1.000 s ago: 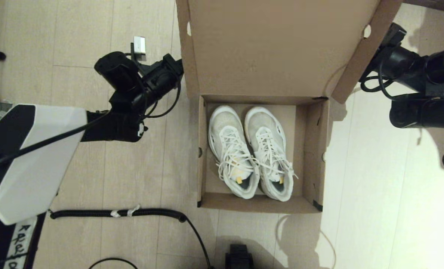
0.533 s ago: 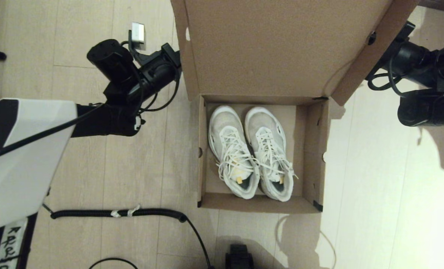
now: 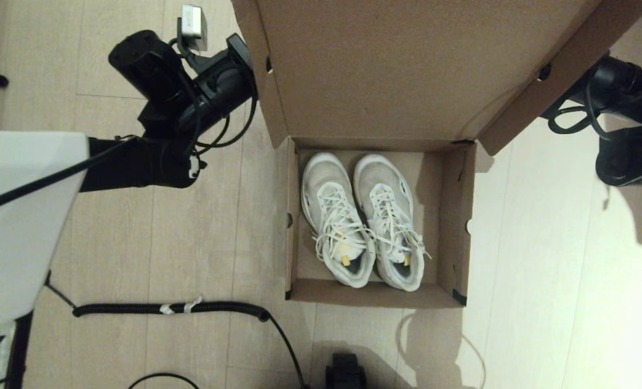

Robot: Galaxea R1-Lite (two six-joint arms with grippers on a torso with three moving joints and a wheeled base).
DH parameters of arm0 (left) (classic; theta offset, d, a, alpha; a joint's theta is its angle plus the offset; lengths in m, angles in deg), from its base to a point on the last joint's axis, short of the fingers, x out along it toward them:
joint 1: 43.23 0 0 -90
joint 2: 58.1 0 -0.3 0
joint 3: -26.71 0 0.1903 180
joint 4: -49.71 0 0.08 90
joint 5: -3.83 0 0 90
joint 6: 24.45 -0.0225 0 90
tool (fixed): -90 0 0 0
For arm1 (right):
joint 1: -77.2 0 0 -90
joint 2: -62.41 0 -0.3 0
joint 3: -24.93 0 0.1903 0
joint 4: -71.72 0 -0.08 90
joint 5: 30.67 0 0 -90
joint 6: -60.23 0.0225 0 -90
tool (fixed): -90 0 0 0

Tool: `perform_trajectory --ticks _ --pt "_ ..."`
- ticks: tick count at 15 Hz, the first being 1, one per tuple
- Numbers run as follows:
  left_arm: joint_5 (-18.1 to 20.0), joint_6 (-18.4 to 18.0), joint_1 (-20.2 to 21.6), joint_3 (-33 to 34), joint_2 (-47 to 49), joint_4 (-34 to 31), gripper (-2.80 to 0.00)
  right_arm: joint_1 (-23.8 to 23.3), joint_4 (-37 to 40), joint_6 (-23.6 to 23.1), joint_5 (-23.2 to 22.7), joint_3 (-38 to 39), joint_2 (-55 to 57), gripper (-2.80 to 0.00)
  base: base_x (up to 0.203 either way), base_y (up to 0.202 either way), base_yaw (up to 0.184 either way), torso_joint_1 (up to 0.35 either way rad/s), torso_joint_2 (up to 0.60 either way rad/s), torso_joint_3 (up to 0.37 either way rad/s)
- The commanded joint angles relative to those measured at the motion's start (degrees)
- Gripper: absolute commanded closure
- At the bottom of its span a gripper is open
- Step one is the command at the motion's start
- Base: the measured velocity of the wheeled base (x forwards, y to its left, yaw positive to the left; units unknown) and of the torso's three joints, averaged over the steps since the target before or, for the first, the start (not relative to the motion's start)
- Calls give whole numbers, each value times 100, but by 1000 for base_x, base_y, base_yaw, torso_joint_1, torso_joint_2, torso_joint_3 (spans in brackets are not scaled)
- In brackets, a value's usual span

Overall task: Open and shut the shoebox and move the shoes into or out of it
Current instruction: Close the shoe box

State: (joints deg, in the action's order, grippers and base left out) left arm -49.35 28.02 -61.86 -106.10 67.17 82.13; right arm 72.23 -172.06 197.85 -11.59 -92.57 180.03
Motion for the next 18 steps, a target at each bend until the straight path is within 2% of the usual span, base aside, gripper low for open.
perform_trajectory --ticks 1,2,3,7,9,13,18 --pt "61 477 -44 16 -338 58 0 -20 -51 72 -69 366 -353 0 0 0 0 0 0 0" --pt "127 790 -74 0 -489 120 0 -53 -51 59 -143 636 -525 0 0 0 0 0 0 0" --pt "205 944 -99 -5 -577 183 0 -79 -51 49 -193 866 -670 0 0 0 0 0 0 0" --pt "221 1405 -326 194 -911 273 0 -165 -51 24 -237 1652 -1138 0 0 0 0 0 0 0" --pt "228 1667 -454 483 -1053 561 0 -172 -51 28 -243 1938 -1322 0 0 0 0 0 0 0" --pt "237 1705 -709 1244 -1584 660 0 -172 -51 22 -272 2376 -1656 0 0 0 0 0 0 0" --pt "235 1688 -1258 2429 -2540 662 0 -303 -51 12 -281 2982 -2473 0 0 0 0 0 0 0"
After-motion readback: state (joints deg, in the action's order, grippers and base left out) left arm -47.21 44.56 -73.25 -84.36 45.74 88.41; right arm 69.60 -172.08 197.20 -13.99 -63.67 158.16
